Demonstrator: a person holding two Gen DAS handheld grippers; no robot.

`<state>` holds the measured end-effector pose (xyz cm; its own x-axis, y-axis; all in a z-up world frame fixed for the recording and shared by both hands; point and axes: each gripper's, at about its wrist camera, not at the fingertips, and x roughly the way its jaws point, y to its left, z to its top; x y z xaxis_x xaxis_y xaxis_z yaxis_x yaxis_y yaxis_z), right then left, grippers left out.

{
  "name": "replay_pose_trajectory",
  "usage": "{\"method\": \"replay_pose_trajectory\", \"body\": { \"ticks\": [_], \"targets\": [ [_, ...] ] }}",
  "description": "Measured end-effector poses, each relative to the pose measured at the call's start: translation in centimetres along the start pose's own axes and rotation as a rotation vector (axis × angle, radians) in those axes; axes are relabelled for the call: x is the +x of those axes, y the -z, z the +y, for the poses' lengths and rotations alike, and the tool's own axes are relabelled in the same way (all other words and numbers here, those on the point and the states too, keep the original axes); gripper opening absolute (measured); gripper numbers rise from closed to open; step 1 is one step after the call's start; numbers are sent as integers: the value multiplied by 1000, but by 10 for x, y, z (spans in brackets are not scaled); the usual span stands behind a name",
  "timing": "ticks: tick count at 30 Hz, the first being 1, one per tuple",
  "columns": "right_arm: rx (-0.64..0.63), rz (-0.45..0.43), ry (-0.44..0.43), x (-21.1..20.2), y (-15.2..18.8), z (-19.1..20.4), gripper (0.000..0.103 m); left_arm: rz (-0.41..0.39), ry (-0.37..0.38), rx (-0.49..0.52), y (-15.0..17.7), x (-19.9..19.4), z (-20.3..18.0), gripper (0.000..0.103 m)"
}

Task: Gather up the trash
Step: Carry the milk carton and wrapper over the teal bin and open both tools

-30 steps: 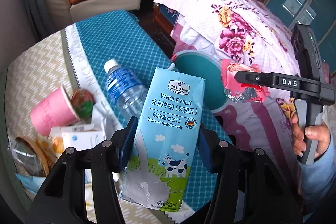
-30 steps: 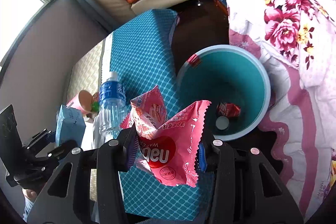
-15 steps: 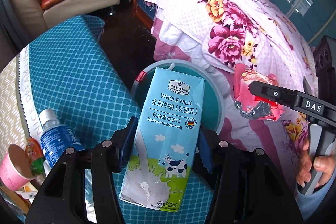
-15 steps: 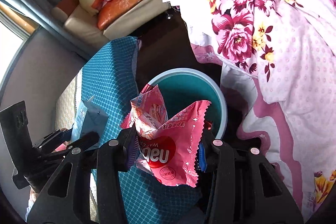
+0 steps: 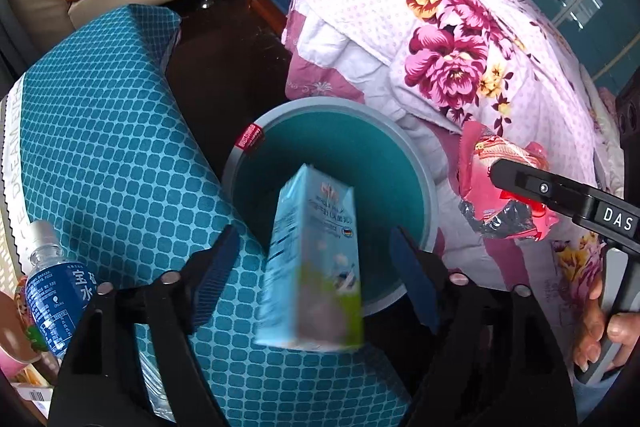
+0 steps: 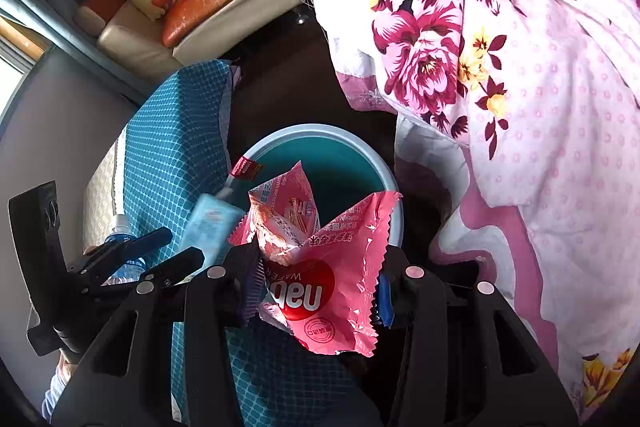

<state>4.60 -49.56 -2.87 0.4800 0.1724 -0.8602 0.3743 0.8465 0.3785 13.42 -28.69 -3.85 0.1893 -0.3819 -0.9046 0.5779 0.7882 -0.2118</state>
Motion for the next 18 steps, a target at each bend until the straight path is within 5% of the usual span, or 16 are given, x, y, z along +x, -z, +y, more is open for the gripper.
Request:
{"method": "replay_pose_trajectory", "body": {
  "ticks": [18],
  "targets": [
    [-86, 44, 25, 12, 9, 39, 46, -68, 28, -73, 37, -54, 41, 90]
  ]
}}
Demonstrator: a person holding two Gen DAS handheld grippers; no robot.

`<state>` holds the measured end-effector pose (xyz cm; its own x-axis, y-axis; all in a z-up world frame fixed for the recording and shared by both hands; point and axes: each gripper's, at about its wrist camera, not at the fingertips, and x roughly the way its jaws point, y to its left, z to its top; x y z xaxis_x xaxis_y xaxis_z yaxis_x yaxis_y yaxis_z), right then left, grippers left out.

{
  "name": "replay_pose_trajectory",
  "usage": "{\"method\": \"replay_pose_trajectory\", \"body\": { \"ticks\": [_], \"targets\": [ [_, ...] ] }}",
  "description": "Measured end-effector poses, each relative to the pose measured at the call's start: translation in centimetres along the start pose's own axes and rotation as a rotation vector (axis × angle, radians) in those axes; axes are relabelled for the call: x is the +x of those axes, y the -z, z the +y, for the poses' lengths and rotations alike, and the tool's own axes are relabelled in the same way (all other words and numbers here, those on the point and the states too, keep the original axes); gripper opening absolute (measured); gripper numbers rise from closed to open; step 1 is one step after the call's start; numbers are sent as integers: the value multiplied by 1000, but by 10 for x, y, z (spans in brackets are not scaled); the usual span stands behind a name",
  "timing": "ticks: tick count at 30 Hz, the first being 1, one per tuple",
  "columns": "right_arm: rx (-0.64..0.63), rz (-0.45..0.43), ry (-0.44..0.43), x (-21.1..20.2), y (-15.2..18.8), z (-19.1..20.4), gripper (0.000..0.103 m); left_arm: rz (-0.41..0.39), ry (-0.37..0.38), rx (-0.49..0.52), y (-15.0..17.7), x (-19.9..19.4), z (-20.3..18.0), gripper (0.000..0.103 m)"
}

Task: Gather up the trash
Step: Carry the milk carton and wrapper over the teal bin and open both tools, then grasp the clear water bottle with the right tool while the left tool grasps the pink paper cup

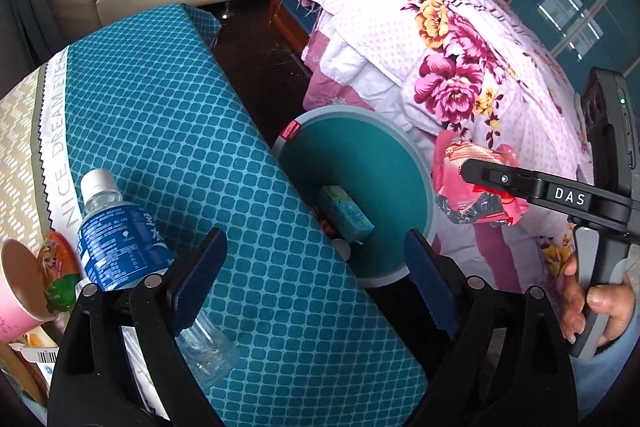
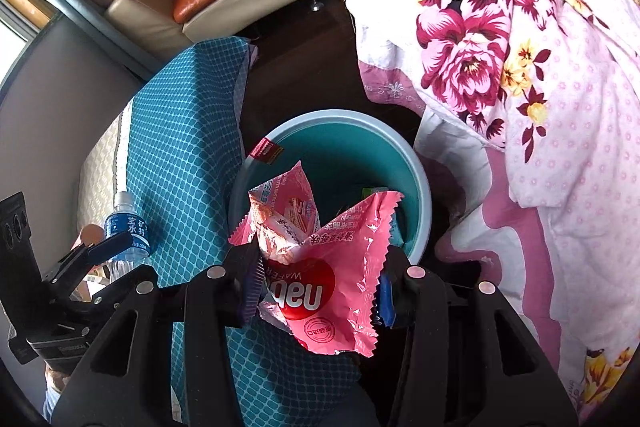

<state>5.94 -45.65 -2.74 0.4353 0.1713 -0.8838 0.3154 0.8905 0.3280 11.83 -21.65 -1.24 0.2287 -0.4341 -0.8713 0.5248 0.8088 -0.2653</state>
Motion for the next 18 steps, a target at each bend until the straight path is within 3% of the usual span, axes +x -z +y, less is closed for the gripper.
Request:
{"method": "replay_pose_trajectory", "body": {
  "ticks": [3, 5, 7, 11, 18],
  "targets": [
    [-30, 7, 8, 1, 3, 13, 52, -13, -4, 2, 6, -11, 7, 90],
    [-43, 15, 2, 2, 5, 22, 64, -21, -6, -2, 9, -17, 12, 90],
    [-49, 15, -2, 0, 6, 30, 69, -28, -2, -9, 12, -23, 18, 90],
    [-67, 13, 2, -6, 10, 46, 75, -46, -5, -19, 20, -36, 28, 92],
    [-105, 30, 8, -12, 20, 75, 76, -78, -19, -32, 40, -64, 50, 95]
  ]
}}
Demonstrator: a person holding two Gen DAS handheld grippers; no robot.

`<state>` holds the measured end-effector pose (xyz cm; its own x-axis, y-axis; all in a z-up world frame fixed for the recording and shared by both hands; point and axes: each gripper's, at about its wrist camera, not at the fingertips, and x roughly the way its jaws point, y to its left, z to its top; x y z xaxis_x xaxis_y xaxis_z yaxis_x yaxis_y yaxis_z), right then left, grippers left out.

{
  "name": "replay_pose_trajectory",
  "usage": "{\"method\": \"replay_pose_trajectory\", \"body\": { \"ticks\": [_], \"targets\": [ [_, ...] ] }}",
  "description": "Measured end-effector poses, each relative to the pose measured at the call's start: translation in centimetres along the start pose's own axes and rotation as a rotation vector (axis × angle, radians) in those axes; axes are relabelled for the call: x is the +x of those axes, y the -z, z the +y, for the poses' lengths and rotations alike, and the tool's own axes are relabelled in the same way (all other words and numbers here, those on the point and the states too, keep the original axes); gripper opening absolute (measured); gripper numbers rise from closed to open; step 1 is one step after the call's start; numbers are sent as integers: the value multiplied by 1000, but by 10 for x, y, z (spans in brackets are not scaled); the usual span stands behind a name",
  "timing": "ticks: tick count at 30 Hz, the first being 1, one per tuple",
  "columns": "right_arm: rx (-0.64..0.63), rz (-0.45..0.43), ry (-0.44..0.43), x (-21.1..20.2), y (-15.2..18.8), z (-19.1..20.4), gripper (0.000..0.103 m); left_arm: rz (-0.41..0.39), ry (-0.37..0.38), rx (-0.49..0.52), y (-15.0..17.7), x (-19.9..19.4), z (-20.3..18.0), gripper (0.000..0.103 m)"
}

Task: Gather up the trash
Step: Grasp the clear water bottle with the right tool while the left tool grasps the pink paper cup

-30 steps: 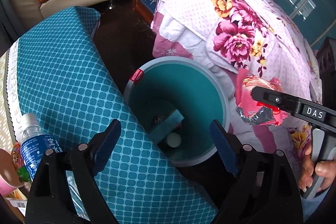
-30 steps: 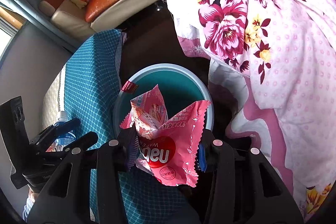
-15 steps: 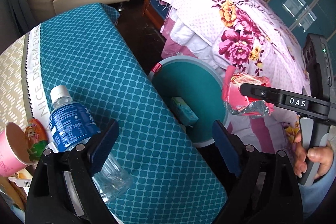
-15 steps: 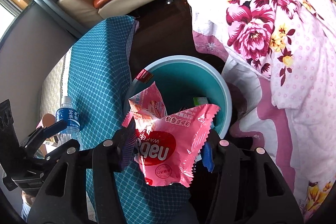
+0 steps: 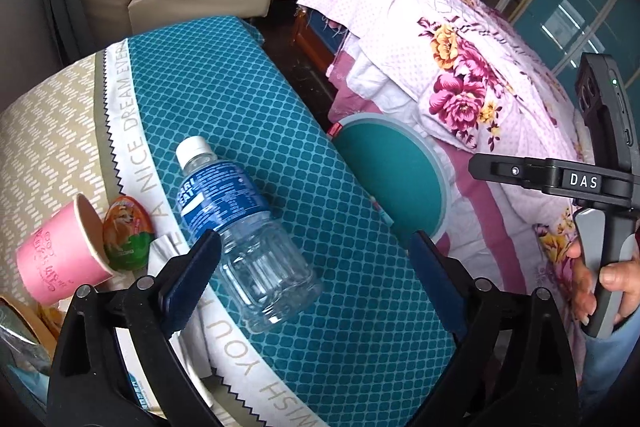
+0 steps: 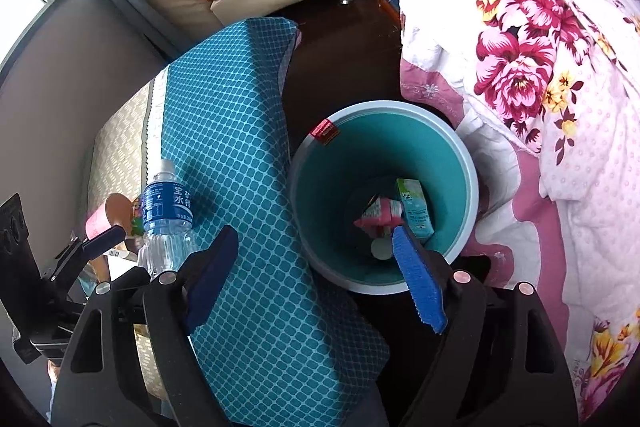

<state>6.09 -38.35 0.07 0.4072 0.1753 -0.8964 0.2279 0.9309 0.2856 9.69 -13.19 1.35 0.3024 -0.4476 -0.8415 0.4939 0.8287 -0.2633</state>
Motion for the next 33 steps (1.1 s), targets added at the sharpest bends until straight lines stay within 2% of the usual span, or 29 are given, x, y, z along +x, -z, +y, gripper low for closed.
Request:
{"method": "replay_pose_trajectory", "body": {
  "ticks": [6, 15, 19, 26, 33],
  "targets": [
    [-68, 38, -6, 7, 9, 38, 76, -28, -43, 4, 20, -29, 32, 95],
    [-223, 120, -18, 35, 30, 111, 76, -32, -186, 9, 48, -63, 101, 95],
    [-274, 159, -20, 53, 27, 140, 76, -26, -225, -12, 55, -74, 133, 95],
    [-299, 229, -17, 89, 17, 170, 76, 0, -258, -42, 56, -77, 170, 95],
    [-312, 283, 0, 121, 13, 184, 76, 36, -279, 11, 43, -64, 178, 95]
  ]
}}
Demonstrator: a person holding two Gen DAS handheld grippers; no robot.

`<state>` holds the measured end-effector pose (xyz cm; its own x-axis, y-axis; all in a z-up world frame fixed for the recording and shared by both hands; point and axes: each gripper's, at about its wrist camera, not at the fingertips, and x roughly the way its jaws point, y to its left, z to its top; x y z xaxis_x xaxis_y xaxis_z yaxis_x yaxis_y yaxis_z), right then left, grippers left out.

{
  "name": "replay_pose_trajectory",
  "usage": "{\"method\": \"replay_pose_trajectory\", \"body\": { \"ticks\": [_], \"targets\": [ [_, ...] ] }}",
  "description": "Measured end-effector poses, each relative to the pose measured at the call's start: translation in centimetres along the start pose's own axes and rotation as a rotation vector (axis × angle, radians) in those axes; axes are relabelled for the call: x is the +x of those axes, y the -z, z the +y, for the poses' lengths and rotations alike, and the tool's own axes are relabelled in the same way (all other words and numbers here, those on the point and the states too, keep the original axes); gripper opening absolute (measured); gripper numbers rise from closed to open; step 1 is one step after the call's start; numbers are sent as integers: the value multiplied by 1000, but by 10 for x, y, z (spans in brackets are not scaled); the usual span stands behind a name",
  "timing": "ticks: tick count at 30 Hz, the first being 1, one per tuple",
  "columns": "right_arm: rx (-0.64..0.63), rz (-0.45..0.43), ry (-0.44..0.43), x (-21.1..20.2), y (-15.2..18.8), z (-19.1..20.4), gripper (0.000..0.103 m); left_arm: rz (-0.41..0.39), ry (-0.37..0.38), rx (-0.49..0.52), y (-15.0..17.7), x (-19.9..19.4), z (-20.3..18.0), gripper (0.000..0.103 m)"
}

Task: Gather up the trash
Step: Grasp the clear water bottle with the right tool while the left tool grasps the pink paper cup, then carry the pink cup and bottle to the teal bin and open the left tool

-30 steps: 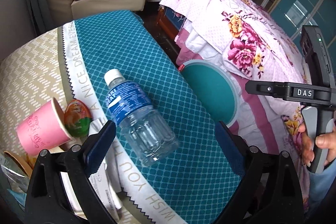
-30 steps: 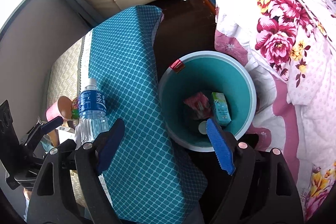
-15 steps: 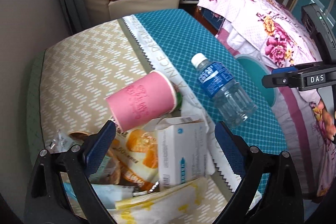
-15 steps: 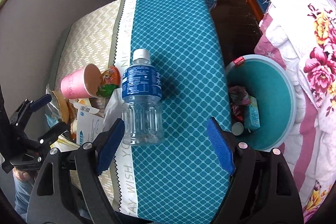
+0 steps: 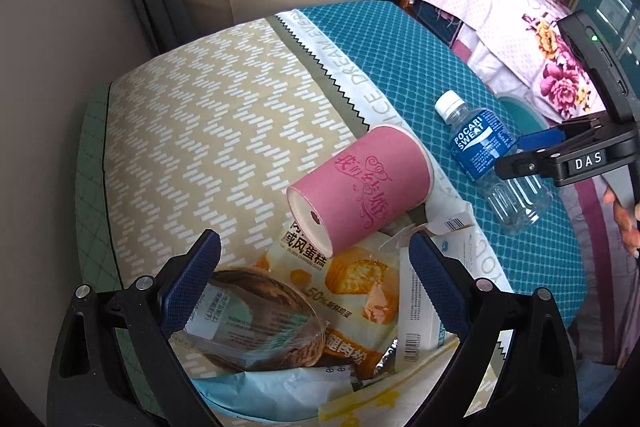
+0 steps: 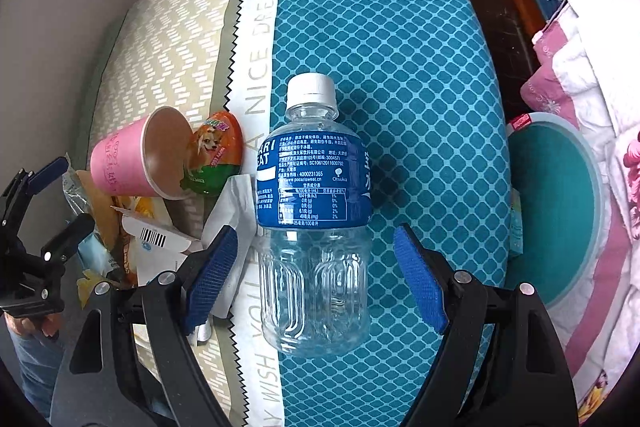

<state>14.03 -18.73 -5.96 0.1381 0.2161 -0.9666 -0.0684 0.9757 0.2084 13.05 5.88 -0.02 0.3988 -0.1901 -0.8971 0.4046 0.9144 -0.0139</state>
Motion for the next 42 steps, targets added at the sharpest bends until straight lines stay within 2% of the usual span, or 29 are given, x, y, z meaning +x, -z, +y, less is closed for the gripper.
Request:
{"method": "replay_pose_trajectory", "body": {
  "ticks": [4, 7, 15, 21, 23, 24, 25, 28, 30, 38, 42],
  "targets": [
    [-19, 0, 10, 9, -7, 3, 76, 15, -11, 38, -12, 8, -1, 95],
    [-29, -2, 1, 15, -11, 5, 63, 25, -6, 58, -22, 16, -3, 95],
    [-51, -22, -8, 12, -7, -1, 62, 106, 41, 153, -38, 49, -21, 95],
    [-36, -13, -24, 8, -3, -14, 62, 179, 28, 228, -35, 74, -34, 95],
    [-31, -12, -31, 8, -2, -17, 62, 189, 14, 267, -33, 79, -42, 93],
    [-30, -13, -34, 8, -2, -17, 62, 186, 19, 272, -32, 80, -45, 88],
    [-30, -14, -34, 8, -2, -18, 62, 186, 30, 268, -32, 80, -46, 80],
    [-36, -18, -34, 8, -2, -17, 63, 174, 29, 231, -33, 80, -47, 70],
    [-31, -17, -40, 8, -1, -18, 63, 169, 19, 189, -33, 78, -43, 67],
    [-45, -36, -40, 12, -1, -13, 62, 106, 39, 70, -23, 48, -28, 64],
    [-43, -51, -74, 3, 5, -12, 62, 72, 60, 4, -16, 27, -18, 64]
  ]
}}
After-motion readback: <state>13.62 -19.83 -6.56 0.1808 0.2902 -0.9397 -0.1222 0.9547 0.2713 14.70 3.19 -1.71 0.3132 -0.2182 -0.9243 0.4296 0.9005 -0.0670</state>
